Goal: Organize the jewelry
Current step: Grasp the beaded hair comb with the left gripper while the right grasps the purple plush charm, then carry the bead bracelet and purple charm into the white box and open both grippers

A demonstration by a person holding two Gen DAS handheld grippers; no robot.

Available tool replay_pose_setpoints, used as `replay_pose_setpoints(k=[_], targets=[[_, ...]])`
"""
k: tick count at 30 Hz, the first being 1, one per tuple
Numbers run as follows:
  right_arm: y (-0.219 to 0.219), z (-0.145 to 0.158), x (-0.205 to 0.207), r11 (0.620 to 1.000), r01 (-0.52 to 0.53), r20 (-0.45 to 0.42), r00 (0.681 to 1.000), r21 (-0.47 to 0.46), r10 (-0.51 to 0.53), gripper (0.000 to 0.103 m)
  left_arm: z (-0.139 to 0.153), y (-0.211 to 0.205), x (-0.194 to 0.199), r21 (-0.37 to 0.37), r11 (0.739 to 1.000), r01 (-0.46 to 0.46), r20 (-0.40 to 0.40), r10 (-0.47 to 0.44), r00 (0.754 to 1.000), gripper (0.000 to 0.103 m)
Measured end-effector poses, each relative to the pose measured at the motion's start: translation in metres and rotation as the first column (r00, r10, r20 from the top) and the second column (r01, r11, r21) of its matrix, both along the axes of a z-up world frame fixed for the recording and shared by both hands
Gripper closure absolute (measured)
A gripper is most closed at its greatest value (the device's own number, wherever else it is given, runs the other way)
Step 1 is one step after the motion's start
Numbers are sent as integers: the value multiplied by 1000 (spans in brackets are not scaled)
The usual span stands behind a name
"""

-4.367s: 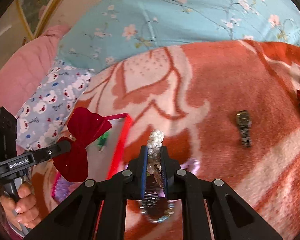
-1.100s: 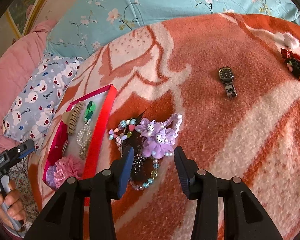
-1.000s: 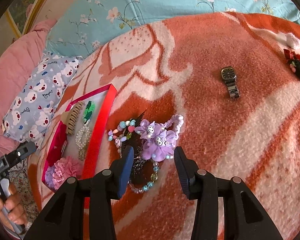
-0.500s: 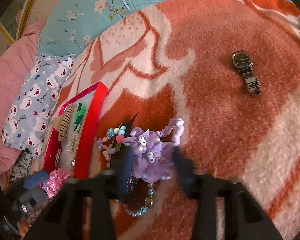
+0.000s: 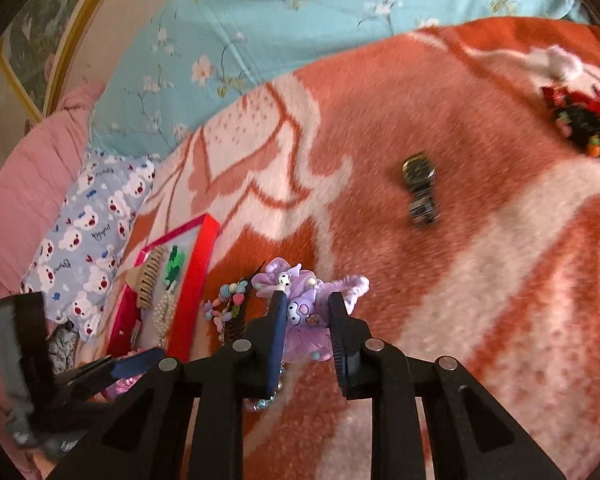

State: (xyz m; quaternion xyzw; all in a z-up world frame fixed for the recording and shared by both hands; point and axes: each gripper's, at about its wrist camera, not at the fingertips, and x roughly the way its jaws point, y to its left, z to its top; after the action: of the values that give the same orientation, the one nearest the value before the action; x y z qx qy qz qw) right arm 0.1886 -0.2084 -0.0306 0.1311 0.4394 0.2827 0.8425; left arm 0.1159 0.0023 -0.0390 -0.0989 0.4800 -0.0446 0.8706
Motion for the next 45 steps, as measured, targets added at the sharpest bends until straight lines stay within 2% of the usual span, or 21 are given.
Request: replay_pose_setpoints(k=[2,8,13,16,19,20,24,27,29,34,39,45], targets=[[-7,6,-2,1000,10,10,1000,17,-10,82,1,-3,11,2,1000,15,5,-15,1000,37],[-16,13,-3,999,16,24,1000,51,-17,82,-3,0,46,77,997,7,-6,-6,1000,37],[-22,9,-5,998,25,19,999,63,-27,82,-13,5,70,134,988,75,-60,-68,996,37],[-28,7,-4,997,36,14,999,67,-37,82,-18,3,74,149,978,144,-73,-134,988,37],[-31,6,-4,996,43,15,999,75,-45,82,-36,0,82,136,971,196,-131,-178,975,51],[-31,7,-4,996,44,16,999,78,-45,82,-40,-2,83,123,971,207,-141,-189,972,61],[-29,7,-5,996,38,17,999,78,-40,82,-37,-9,81,140,968,209,-111,-195,975,86],[-30,8,-4,996,43,19,999,76,-45,82,-28,-9,74,99,972,213,-89,-205,975,87],[-30,8,-4,996,47,22,999,75,-49,82,-21,-10,68,104,971,217,-67,-211,975,87],[-27,11,-6,996,41,26,999,77,-44,82,8,-8,53,46,979,197,5,-197,980,87],[-21,20,-12,997,28,42,999,78,-31,82,41,4,33,2,988,154,89,-153,984,87],[-7,32,-23,996,-4,61,998,85,-2,82,62,27,9,-24,997,80,141,-76,987,87]])
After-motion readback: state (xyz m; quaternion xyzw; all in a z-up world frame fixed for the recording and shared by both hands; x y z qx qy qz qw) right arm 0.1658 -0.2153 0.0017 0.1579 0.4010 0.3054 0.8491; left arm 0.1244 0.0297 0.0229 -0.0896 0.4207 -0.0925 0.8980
